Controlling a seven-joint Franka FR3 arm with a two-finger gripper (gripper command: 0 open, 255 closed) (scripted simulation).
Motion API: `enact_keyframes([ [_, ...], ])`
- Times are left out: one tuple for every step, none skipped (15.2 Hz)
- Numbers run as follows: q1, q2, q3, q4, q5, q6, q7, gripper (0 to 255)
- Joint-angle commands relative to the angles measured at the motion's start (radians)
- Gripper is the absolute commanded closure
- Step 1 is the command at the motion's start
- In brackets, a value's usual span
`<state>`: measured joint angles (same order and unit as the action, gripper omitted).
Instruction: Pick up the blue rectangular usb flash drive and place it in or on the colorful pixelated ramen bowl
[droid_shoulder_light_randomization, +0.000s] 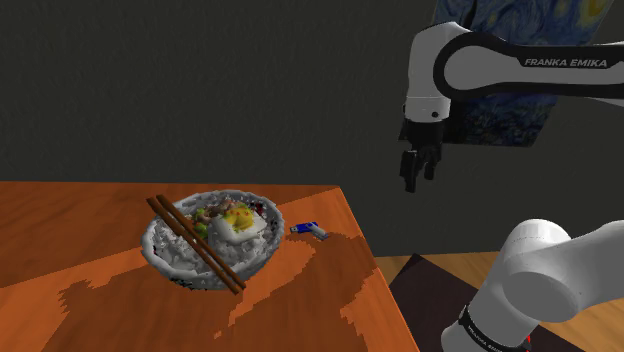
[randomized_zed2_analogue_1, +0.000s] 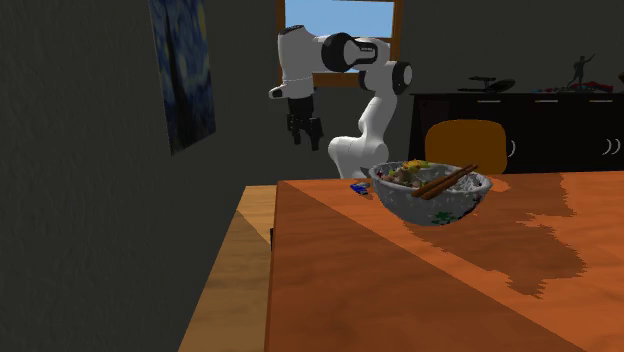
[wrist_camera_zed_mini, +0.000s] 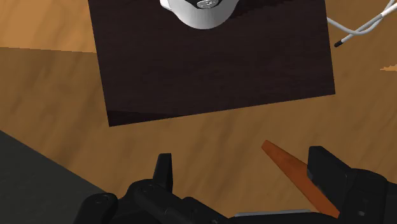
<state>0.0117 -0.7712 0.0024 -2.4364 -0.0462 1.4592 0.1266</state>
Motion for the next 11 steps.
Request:
enact_keyframes([
  [0.0,0.0,0.0,0.0,0.0,0.0,0.0,0],
  [0.009,0.004,0.02,-0.001,0.021,0.014,0.025,0],
  [0.017,0.009,0.041,0.0,0.041,0.029,0.051,0],
  [0.025,0.015,0.061,0.001,0.06,0.044,0.076,0],
  [0.034,0.023,0.081,0.003,0.079,0.06,0.101,0],
  [0.042,0.032,0.102,0.007,0.097,0.076,0.125,0],
  [0.049,0.042,0.122,0.012,0.114,0.092,0.15,0],
  [0.056,0.053,0.142,0.018,0.13,0.109,0.174,0],
  [0.063,0.065,0.163,0.025,0.145,0.126,0.199,0],
  [0.069,0.079,0.184,0.033,0.159,0.143,0.223,0],
  [0.075,0.093,0.204,0.042,0.173,0.16,0.247,0],
])
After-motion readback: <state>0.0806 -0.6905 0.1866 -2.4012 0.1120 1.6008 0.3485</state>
